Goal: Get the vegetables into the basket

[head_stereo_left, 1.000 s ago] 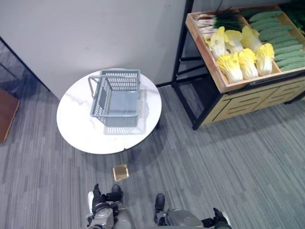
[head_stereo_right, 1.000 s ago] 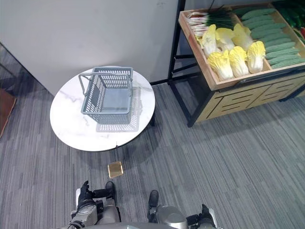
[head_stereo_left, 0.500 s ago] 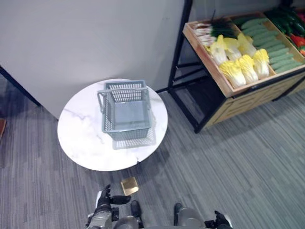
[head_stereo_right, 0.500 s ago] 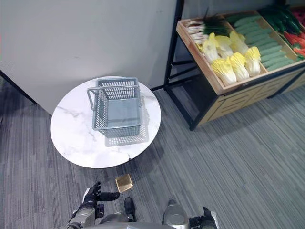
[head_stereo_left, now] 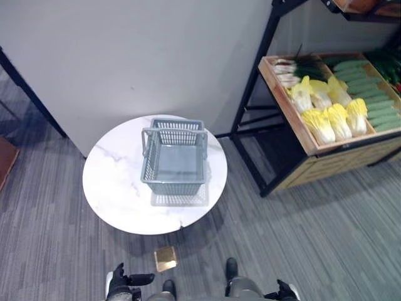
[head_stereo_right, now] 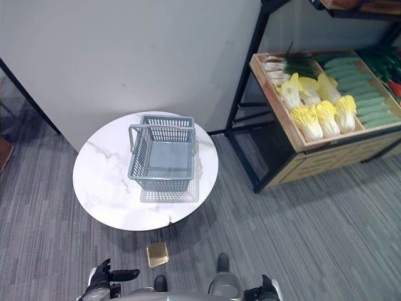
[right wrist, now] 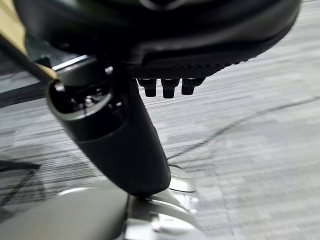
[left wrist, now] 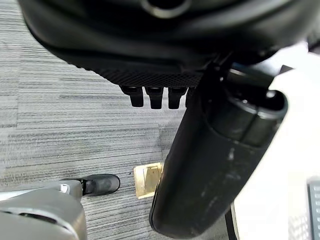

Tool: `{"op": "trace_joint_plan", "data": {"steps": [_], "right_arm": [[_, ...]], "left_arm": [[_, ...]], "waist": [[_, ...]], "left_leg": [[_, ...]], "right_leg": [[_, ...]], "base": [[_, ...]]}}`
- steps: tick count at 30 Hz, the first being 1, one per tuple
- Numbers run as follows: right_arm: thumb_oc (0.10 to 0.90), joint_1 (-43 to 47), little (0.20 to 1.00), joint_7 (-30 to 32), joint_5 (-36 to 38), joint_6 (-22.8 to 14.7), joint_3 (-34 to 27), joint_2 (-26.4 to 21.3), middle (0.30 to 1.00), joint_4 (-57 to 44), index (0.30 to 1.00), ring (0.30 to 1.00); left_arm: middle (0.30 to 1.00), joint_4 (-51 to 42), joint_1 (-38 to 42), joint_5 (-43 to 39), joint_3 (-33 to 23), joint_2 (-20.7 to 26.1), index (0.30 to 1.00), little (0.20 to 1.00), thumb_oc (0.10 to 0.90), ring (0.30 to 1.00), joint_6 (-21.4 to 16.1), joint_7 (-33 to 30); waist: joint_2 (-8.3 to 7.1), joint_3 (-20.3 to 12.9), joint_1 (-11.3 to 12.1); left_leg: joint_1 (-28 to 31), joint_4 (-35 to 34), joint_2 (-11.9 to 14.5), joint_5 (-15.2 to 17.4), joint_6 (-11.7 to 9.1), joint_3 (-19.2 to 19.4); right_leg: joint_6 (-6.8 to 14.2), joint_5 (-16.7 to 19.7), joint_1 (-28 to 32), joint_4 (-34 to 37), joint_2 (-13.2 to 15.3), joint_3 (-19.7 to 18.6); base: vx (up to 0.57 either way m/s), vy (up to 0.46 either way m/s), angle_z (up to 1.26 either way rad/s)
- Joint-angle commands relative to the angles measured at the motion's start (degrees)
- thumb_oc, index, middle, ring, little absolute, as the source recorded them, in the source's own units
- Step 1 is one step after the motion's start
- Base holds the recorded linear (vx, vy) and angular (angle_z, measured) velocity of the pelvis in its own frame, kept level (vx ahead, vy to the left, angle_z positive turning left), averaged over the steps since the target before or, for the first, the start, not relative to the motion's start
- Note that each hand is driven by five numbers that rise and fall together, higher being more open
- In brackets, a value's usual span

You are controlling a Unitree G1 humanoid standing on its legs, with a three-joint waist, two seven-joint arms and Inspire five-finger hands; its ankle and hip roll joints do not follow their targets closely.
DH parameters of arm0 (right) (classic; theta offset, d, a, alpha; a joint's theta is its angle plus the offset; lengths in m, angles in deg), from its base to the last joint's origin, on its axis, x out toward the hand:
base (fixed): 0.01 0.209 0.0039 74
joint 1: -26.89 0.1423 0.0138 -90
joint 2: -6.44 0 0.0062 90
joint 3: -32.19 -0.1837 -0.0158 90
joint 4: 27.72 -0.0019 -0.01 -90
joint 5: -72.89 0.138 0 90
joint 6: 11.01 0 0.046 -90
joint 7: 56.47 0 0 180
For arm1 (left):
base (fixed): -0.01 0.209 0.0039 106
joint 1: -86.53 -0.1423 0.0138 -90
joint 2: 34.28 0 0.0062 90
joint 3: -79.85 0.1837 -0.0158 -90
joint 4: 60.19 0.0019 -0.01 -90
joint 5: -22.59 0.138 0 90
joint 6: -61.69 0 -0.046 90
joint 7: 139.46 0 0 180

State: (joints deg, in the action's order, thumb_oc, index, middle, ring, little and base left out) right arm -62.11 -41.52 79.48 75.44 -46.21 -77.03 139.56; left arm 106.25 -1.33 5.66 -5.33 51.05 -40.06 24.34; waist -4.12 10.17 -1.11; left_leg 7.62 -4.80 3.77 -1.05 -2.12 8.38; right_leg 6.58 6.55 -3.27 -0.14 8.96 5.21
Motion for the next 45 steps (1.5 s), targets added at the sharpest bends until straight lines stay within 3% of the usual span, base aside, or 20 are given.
{"op": "trace_joint_plan", "data": {"steps": [1,5,9,10,11,12,13,19,22,28,29,33,45], "right_arm": [[0.900,2.37,1.000,-0.09,-0.17,-1.43,0.91,0.30,1.000,-0.12,1.000,1.000],[0.900,2.33,1.000,1.46,1.28,-1.94,-1.06,-1.68,1.000,0.57,1.000,1.000],[0.900,3.13,1.000,5.67,0.59,-4.00,-2.31,-4.85,1.000,-1.66,1.000,1.000],[0.900,3.41,1.000,10.31,-4.26,-6.87,-0.74,-10.04,1.000,-14.79,1.000,1.000],[0.900,2.91,1.000,10.20,-5.69,-6.91,-0.24,-11.56,1.000,-20.40,1.000,1.000],[0.900,1.82,1.000,10.29,-11.95,-6.81,1.52,-16.42,1.000,-36.48,1.000,1.000],[0.900,1.66,1.000,10.24,-11.98,-6.65,1.47,-16.48,1.000,-36.72,1.000,1.000],[0.900,4.41,1.000,6.55,-24.55,-4.95,3.50,-23.88,1.000,-63.93,1.000,1.000],[0.900,9.25,1.000,4.00,-24.16,-5.52,5.40,-24.14,1.000,-70.91,1.000,1.000],[0.900,22.86,1.000,0.54,-20.81,-6.62,13.63,-22.47,1.000,-72.37,1.000,1.000],[0.900,29.63,1.000,1.01,-18.79,-5.93,16.19,-20.16,1.000,-69.21,1.000,1.000],[0.900,41.11,1.000,3.29,-17.42,-5.63,19.94,-17.16,1.000,-62.75,1.000,1.000],[0.900,64.61,1.000,7.26,-10.03,-4.25,21.76,-8.29,1.000,-36.08,1.000,1.000]], "left_arm": [[1.000,-1.56,3.79,-0.90,-1.73,1.09,1.000,1.000,0.900,1.000,-2.70,-1.57],[1.000,-2.49,4.37,-0.69,-0.26,0.95,1.000,1.000,0.900,1.000,-3.26,-1.79],[1.000,-2.44,3.88,1.23,0.01,1.47,1.000,1.000,0.900,1.000,-3.88,-3.32],[1.000,-3.86,2.63,2.46,-1.32,2.53,1.000,1.000,0.900,1.000,-5.23,-6.89],[1.000,-4.43,2.12,3.09,-1.93,2.82,1.000,1.000,0.900,1.000,-5.42,-8.27],[1.000,-5.40,1.12,4.50,-4.30,3.98,1.000,1.000,0.900,1.000,-5.83,-11.22],[1.000,-5.43,1.07,4.53,-4.29,3.93,1.000,1.000,0.900,1.000,-5.82,-11.25],[1.000,-6.21,0.31,8.73,-6.46,5.26,1.000,1.000,0.900,1.000,-4.57,-12.12],[1.000,-6.83,0.14,10.24,-5.36,5.62,1.000,1.000,0.900,1.000,-3.86,-10.03],[1.000,-7.74,0.31,9.87,-3.27,6.56,1.000,1.000,0.900,1.000,-3.19,-7.25],[1.000,-8.52,0.80,9.79,-2.15,7.19,1.000,1.000,0.900,1.000,-3.43,-7.73],[1.000,-11.28,1.73,9.23,1.68,7.35,1.000,1.000,0.900,1.000,-4.61,-8.20],[1.000,-11.01,6.45,5.18,9.21,6.49,1.000,1.000,0.900,1.000,-5.66,-7.05]], "waist": [[-1.11,1.72,0.23],[-0.40,0.97,-0.25],[-0.63,-0.05,-0.32],[-1.14,-0.62,-0.45],[-1.35,-0.62,-0.54],[-1.92,-0.70,-0.63],[-1.87,-0.68,-0.61],[-3.05,-1.06,0.74],[-3.41,-0.97,2.01],[-3.84,-0.85,4.67],[-4.07,-0.43,5.94],[-4.49,1.21,7.74],[-4.39,4.42,10.94]], "left_leg": [[-3.19,2.42,2.17,-0.04,-1.07,0.13],[-3.69,1.82,3.65,-1.59,-2.55,-0.59],[-2.54,1.56,3.94,-1.35,-2.90,0.05],[-1.80,1.12,3.85,-1.17,-2.96,0.67],[-1.57,0.80,3.89,-1.22,-2.94,0.92],[-1.17,-0.10,3.76,-1.20,-2.91,1.41],[-1.09,-0.11,3.78,-1.17,-2.91,1.43],[-0.56,-0.20,3.14,-0.07,-2.33,1.32],[-0.62,-0.20,2.78,0.20,-2.07,0.97],[-1.21,-0.20,2.49,0.29,-1.81,0.14],[-1.64,-0.20,2.44,0.12,-1.78,-0.21],[-3.59,-0.20,2.54,-0.59,-1.99,-1.06],[-8.37,-0.20,2.33,-2.20,-1.92,-3.34]], "right_leg": [[-0.03,0.69,2.76,0.17,1.75,3.23],[-0.83,-0.08,4.58,1.87,0.49,5.09],[-0.79,0.27,6.57,3.86,0.18,5.42],[-0.45,0.77,7.13,5.14,0.25,4.81],[-0.32,0.87,6.97,5.14,0.25,4.57],[-0.03,1.18,6.58,5.14,0.34,4.06],[-0.02,1.17,6.65,5.14,0.32,4.04],[0.54,1.46,7.09,5.14,0.93,3.83],[0.65,1.62,7.03,5.14,1.17,3.90],[0.63,1.44,7.13,5.14,1.45,4.27],[0.49,1.39,7.02,5.14,1.48,4.51],[0.35,1.68,5.88,5.14,1.34,4.99],[-0.08,2.25,2.77,5.14,1.17,6.14]], "base": [[-0.01,-0.283,0.61],[0.01,-0.138,0.41],[0.06,-0.073,0.12],[0.01,-0.006,0.04],[0.00,0.019,-0.14],[-0.02,0.029,-0.37],[-0.01,0.038,-0.45],[0.01,0.033,-0.10],[0.01,0.045,0.04],[0.00,0.008,0.07],[-0.01,-0.007,0.14],[-0.04,-0.014,0.13],[-0.02,0.000,0.12]]}}
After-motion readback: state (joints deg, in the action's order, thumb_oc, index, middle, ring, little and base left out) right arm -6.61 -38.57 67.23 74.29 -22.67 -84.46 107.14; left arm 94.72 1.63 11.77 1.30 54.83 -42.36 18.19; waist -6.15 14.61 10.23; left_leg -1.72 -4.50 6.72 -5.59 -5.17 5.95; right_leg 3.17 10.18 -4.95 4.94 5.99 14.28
